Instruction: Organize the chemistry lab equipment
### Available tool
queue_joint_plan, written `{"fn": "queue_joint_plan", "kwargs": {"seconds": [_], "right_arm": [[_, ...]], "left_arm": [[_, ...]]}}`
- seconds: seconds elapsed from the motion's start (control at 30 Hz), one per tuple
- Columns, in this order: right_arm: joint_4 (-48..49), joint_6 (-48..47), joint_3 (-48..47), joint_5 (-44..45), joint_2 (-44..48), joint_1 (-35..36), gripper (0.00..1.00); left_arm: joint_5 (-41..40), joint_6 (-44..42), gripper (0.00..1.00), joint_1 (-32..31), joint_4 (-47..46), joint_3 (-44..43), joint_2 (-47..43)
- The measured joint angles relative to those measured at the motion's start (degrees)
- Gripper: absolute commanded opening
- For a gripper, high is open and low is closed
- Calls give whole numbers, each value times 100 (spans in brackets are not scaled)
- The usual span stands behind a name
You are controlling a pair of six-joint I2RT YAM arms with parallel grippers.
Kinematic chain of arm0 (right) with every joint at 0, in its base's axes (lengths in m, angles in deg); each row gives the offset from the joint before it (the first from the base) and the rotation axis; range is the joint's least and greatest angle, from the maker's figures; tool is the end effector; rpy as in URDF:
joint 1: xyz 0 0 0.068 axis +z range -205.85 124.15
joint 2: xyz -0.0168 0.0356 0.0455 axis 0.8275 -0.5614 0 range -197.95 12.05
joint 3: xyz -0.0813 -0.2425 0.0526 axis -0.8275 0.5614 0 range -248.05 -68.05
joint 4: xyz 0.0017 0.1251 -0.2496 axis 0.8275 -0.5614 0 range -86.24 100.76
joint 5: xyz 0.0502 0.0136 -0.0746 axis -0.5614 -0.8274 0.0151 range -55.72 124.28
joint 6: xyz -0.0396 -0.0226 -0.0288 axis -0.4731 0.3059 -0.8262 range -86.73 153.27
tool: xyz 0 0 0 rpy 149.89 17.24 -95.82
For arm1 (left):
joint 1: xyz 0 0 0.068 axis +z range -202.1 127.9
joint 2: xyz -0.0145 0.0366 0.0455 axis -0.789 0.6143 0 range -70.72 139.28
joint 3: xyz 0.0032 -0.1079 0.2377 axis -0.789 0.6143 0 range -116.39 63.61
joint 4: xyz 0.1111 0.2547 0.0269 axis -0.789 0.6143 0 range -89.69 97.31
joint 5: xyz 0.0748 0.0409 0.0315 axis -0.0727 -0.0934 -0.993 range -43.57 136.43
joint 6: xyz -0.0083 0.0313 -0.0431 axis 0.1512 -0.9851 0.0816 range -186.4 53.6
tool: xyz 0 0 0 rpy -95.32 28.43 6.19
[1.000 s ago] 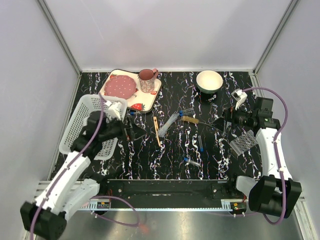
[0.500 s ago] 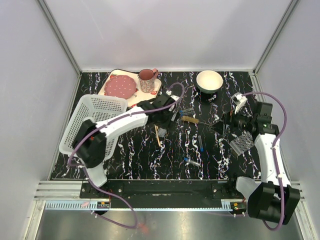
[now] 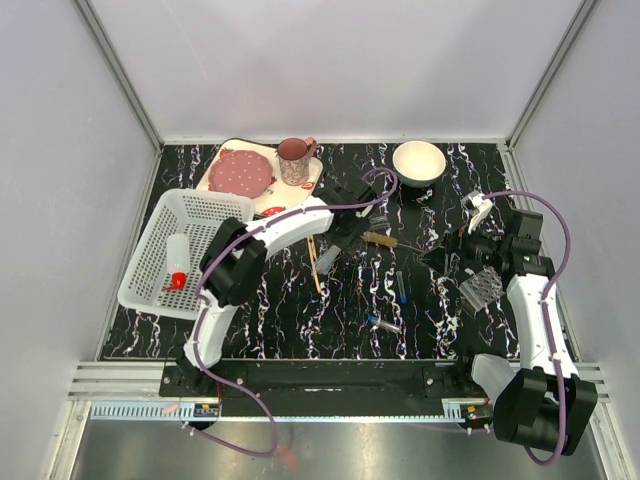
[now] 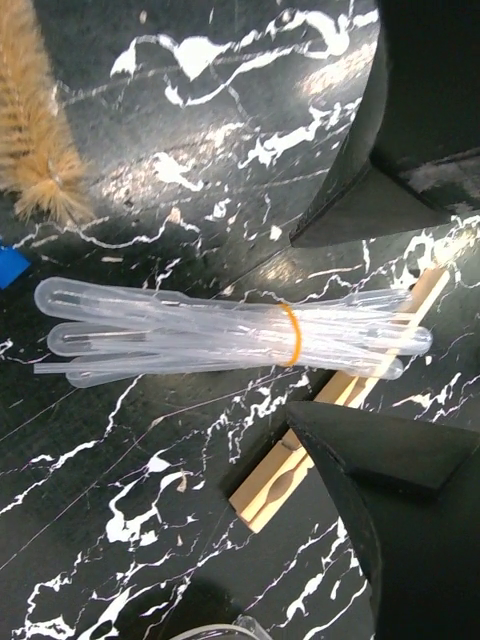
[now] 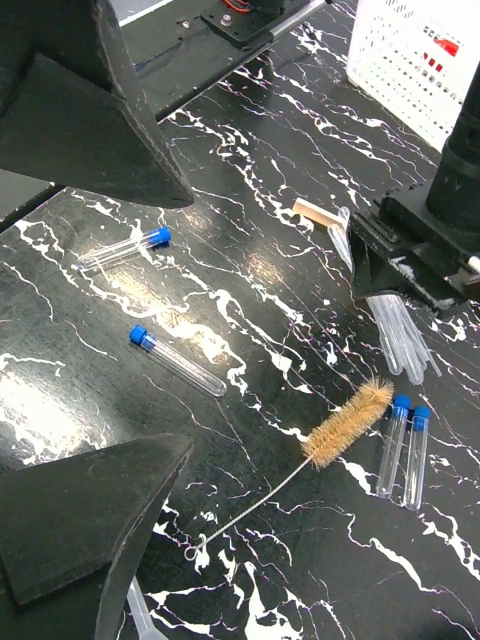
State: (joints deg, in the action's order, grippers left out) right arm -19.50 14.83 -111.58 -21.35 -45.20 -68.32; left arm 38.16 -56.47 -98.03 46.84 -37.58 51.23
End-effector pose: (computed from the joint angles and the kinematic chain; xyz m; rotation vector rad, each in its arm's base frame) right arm 0.2232 -0.0193 0.2558 -0.5557 1.9888 0.7965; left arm 0.3260 -0.3294 0.1891 0.8041 2.6027 -0.0824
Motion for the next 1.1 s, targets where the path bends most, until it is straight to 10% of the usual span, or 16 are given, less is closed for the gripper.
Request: {"fn": "queue_joint_plan", "kwargs": {"seconds": [0.8,1.1], "right_arm": [[195,-68,85,-70,46,-50,100],[197,-74,85,-103,109,-68,100]], "left_arm": [[-105,-111,23,0,308,-411,752],[732,177,21,44,-505,1058,-896]]}}
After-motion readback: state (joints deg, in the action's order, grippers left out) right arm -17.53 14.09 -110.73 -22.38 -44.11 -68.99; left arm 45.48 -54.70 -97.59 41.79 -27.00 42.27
